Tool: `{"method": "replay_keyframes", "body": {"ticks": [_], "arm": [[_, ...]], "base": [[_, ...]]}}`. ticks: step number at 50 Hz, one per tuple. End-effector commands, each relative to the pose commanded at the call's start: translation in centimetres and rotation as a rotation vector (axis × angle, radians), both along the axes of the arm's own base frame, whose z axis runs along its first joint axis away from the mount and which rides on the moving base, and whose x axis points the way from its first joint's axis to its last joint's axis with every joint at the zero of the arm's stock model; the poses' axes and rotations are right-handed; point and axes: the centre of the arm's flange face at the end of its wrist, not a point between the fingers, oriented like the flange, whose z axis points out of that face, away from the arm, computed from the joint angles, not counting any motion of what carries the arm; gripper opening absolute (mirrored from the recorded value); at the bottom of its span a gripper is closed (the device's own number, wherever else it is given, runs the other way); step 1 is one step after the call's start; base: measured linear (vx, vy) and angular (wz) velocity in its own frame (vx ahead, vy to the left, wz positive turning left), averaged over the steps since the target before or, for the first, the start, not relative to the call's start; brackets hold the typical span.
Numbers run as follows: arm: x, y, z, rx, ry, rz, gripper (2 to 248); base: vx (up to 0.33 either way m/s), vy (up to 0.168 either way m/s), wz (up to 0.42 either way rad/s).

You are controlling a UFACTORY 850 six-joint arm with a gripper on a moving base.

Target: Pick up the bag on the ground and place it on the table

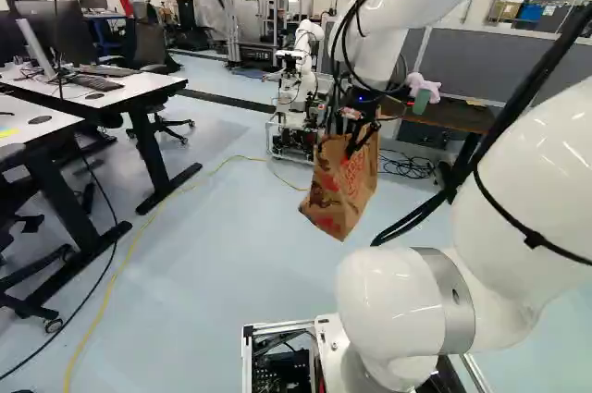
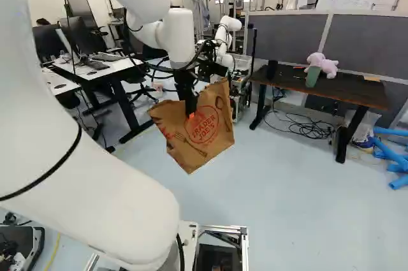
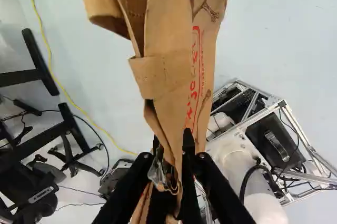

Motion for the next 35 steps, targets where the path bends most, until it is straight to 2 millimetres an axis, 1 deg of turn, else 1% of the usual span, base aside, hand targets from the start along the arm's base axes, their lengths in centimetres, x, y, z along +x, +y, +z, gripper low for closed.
{"method": "replay_keyframes", "body": {"ticks": [35], "arm": [[1.9,-0.4,5.4,0.012,0.029,0.008,23]], "base": [[0.0,0.0,0.0]]}}
